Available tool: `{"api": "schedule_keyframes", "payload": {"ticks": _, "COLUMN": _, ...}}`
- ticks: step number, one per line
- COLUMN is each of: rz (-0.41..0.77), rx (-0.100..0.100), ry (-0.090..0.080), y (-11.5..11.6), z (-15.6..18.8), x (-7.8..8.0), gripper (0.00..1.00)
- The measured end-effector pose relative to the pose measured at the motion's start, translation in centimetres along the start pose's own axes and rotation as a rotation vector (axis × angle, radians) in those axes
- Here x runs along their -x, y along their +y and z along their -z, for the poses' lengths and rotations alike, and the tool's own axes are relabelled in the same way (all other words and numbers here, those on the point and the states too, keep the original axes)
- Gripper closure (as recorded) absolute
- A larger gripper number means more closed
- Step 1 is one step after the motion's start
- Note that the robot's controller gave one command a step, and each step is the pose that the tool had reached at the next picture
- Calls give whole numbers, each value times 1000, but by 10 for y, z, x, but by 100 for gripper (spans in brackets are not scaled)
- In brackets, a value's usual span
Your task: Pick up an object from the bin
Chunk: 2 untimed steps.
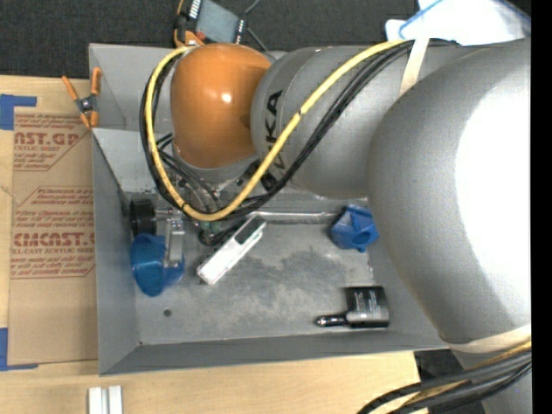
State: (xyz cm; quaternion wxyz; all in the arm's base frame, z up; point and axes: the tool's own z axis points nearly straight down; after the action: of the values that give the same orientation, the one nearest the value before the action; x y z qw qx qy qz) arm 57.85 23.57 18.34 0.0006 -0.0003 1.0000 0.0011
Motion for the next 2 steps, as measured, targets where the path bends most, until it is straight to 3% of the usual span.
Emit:
{"api": "schedule_keyframes", "payload": {"ticks": 1, "rz": 0, "rx": 0, "ry": 0, "y": 0, "z": 0, "x": 0, "gripper": 0}}
{"api": "schedule_keyframes", "payload": {"ticks": 2, "rz": 138, "rx": 1, "ry": -7, "y": -1, "z": -33, "x": -8, "gripper": 0}}
